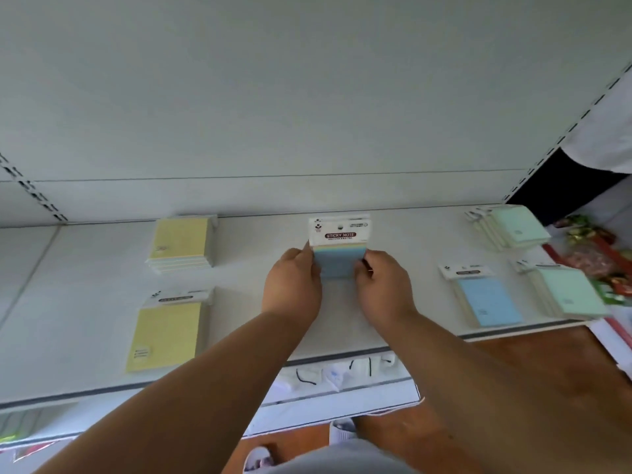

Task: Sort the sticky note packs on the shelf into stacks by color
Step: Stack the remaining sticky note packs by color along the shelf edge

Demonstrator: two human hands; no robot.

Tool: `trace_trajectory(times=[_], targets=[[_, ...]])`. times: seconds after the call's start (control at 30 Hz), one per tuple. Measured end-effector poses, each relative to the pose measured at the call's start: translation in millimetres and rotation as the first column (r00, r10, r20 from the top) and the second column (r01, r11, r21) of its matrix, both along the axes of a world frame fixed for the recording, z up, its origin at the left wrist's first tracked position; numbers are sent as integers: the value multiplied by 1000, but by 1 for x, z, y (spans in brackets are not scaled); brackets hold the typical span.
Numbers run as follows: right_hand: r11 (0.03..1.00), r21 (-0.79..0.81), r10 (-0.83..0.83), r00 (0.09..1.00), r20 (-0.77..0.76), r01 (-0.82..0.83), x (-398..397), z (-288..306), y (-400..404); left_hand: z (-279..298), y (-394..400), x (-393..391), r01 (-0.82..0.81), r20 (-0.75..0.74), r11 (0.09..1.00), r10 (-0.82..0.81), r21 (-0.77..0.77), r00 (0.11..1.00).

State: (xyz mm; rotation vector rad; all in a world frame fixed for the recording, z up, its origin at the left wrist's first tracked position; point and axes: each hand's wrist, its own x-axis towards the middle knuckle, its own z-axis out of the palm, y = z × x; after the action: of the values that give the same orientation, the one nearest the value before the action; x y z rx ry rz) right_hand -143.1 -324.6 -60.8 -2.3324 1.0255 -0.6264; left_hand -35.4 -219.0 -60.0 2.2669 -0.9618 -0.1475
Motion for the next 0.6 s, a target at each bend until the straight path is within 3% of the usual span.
trace_trajectory(times=[0.17,0.37,0.5,0.6], targets=[[999,15,30,995,-98,-29,17,14,-21,11,-19,15,-70,-170,984,97,162,981],[994,106,61,952,-299,-31,42,18,-59,25,-51,35,-60,-145,915,127,399,981],[997,68,66,920,-387,-43,49,10,-70,21,-60,34,-75,-178,916,156,393,971],[994,-18,95,917,-389,-110,42,11,-77,19,-52,34,-199,-187,931,264,306,946]])
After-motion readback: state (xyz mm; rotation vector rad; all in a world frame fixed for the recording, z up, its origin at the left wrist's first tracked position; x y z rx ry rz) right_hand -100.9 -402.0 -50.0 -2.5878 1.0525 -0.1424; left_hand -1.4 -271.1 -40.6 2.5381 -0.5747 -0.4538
